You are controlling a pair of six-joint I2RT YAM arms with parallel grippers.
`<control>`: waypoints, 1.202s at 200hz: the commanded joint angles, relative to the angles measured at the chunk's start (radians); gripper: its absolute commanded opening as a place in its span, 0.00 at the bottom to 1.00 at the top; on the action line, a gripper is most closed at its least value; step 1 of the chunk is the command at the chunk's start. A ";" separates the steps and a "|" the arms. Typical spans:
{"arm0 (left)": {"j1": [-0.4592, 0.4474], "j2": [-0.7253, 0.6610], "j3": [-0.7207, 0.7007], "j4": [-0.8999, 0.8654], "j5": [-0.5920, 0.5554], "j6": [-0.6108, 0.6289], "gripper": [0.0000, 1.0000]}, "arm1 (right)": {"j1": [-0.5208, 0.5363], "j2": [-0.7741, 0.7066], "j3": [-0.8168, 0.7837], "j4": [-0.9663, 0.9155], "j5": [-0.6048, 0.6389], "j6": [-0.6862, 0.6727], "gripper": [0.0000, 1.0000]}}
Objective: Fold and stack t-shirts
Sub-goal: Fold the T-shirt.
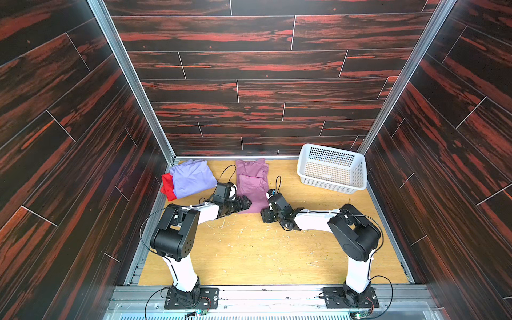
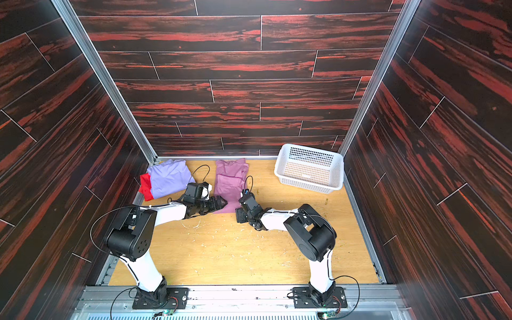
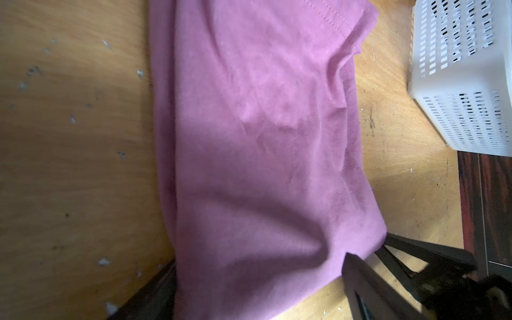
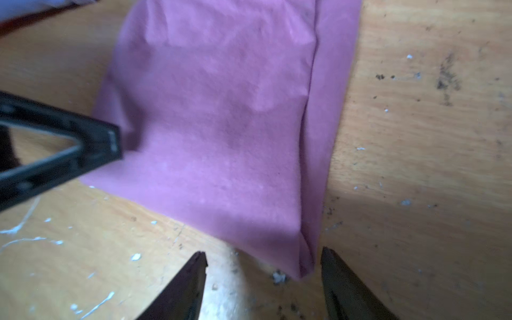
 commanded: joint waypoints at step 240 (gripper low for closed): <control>-0.045 0.055 -0.032 -0.154 0.105 0.024 0.00 | -0.059 0.005 0.008 0.036 -0.125 -0.086 0.11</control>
